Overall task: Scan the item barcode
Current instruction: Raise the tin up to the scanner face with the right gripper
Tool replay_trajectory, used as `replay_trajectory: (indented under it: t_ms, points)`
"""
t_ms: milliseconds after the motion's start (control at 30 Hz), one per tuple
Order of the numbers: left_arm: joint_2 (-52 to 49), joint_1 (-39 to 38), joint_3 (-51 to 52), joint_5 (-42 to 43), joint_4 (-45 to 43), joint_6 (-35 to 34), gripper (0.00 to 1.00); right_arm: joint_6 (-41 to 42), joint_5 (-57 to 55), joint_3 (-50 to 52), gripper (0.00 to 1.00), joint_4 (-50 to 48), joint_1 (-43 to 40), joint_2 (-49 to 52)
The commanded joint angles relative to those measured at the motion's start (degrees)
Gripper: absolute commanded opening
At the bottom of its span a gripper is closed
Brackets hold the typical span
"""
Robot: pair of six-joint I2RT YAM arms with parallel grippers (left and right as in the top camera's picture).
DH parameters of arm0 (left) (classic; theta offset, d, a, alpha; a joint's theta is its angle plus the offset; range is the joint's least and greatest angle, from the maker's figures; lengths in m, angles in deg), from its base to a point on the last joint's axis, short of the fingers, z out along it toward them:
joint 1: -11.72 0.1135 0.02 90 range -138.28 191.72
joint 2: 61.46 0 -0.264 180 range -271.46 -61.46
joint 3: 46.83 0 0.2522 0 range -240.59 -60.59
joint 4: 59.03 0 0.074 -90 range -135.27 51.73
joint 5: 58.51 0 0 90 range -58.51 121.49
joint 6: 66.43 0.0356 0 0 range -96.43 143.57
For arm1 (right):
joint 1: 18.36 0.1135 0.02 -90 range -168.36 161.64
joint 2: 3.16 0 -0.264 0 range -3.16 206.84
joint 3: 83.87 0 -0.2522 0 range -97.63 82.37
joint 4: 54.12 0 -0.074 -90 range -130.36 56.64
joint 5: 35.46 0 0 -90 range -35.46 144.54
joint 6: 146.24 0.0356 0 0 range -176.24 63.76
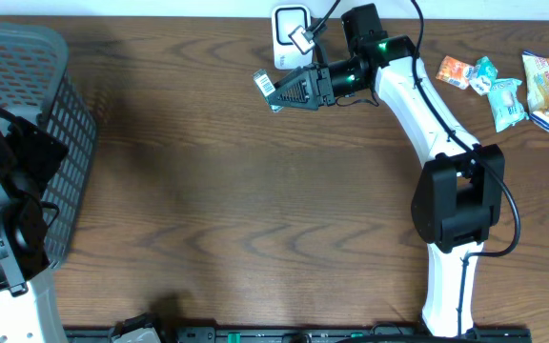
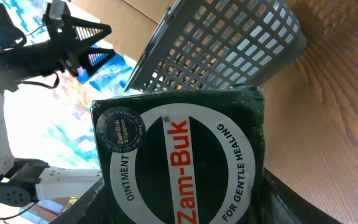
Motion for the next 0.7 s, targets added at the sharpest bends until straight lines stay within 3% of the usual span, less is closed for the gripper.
replay_trajectory:
  t_ms: [0,367,467,667]
  points:
    - [-0.02,0.2,-0.09,-0.33,0.22,-0.48,0.95,0.81,2.75,-1.14,0.49,-0.13,-0.13,-0.15]
    - [-0.02,0.2,-0.09,-0.33,0.22,-0.48,0.95,0.76,-7.02,-1.14,0.49,-0.13,-0.13,-0.15]
    - [-0.02,0.2,-0.09,-0.33,0.22,-0.48,0.95,0.74,-27.3,-1.14,0.49,-0.42,0.52,-0.15]
    - [-0.02,0.2,-0.09,-0.33,0.22,-0.48,0.95,0.22,-92.19,-0.83,0.44,-10.03,3.85,-0.11]
